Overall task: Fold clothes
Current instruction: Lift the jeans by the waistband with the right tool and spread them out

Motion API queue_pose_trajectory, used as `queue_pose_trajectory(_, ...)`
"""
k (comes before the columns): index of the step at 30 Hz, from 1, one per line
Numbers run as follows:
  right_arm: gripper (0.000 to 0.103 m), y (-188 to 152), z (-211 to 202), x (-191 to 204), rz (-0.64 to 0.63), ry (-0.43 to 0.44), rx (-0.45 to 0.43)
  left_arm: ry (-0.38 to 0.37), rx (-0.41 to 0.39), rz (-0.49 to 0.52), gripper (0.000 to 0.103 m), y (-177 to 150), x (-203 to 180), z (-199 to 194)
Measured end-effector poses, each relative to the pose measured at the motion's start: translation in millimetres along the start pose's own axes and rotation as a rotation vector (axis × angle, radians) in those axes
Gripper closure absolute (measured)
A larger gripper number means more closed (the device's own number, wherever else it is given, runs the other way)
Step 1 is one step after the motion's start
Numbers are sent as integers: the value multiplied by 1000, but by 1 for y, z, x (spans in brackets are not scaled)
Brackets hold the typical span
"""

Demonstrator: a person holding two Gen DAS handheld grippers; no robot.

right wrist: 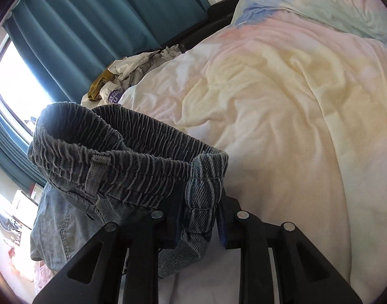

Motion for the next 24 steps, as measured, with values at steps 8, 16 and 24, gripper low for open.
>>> queue_pose_trajectory(8,51,-5,-50,11,39,-16,-36,-33,-15,2,6,-2,-8,-16)
queue_pose_trajectory(16,31,13,-112,56,-85,109,-237,-44,-25,10,6,-2,-11,-24)
queue_pose_trajectory(24,29,49,-77,74,-118,241,-125,-42,-2,-10,6,-1,-4,-12)
Point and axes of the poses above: each gripper's, at about its wrist camera, not at the fingertips, and z roughly the way its jaws point, x to its left, y to its top, the point moved 2 cm from there along z, roughly the way its jaws point, and after that the axes turned 10 degrees about -y, right-handed, at the moved point
